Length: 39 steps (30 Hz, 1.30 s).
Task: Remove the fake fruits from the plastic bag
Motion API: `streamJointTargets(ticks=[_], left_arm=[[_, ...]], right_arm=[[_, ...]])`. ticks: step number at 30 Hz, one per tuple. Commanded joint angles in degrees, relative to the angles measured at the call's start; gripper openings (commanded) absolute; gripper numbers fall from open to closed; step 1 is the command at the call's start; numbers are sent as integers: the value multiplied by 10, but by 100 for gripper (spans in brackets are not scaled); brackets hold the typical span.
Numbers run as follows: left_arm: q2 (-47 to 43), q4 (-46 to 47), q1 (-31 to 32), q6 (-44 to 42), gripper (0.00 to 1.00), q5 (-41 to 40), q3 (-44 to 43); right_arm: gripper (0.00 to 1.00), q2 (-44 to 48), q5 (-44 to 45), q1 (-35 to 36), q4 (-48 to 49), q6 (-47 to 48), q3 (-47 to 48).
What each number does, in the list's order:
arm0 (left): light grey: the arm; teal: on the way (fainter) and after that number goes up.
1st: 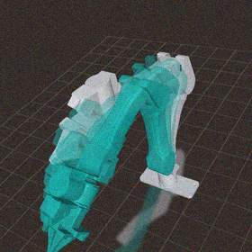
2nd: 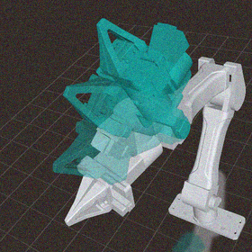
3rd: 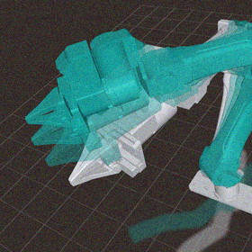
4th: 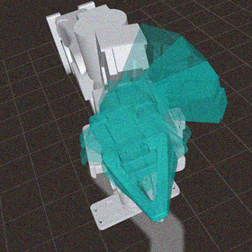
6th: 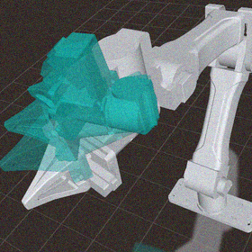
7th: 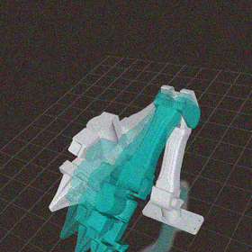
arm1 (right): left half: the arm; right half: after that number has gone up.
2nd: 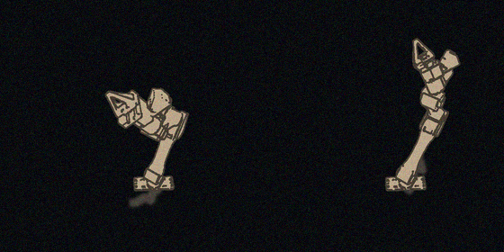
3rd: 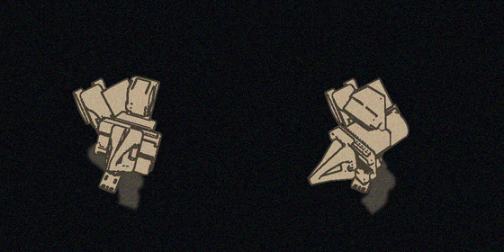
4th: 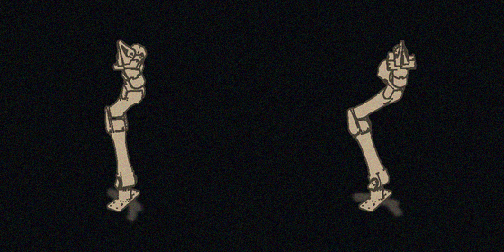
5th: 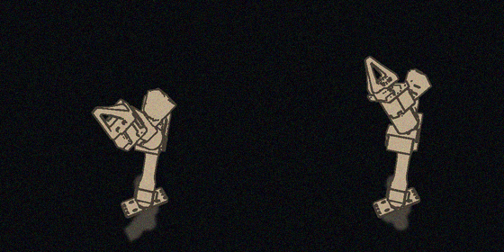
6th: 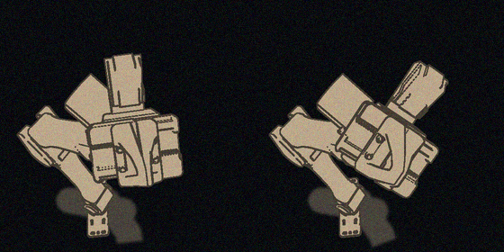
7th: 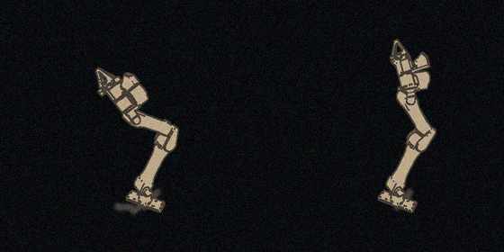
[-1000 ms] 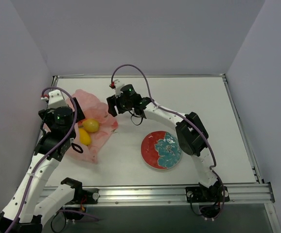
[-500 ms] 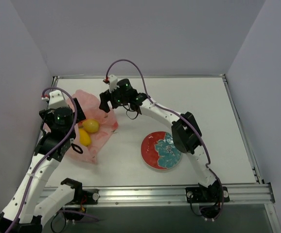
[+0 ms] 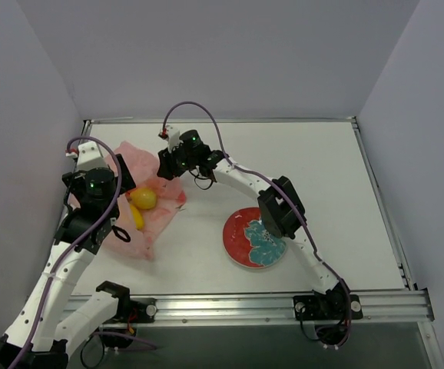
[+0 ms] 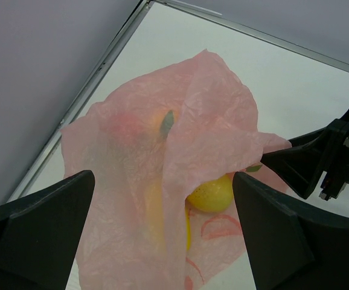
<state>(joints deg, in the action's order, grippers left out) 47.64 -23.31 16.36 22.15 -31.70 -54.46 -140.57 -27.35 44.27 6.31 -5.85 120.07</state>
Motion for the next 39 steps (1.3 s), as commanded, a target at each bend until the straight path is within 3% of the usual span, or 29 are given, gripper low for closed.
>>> streamJointTargets(ticks=[1,3,4,6,15,25,39], left_arm=[[-3,10,-5,7,97,4,-19],[-3,11,-5,7,97,6,-19],[-3,11,-5,7,97,6,-18],[-3,11,-5,7,97,7,-19],[-2,10,-5,9,98,12,-19],[4,11,-5,6,98,27,-19],[21,11,2,4,100,52,-22]], right_arm=[[35,0,-26,0,14,-3,30],[22,-2,-27,1,13,-3,29],[10,-2,-25,0,14,-3,29],[1,-4,-17,-1,15,-4,32],[0,9,41,-41,26,-39,30],[0,67,80,-112,50,-95,-67],[0,216,165,-180,55,-65,-239]])
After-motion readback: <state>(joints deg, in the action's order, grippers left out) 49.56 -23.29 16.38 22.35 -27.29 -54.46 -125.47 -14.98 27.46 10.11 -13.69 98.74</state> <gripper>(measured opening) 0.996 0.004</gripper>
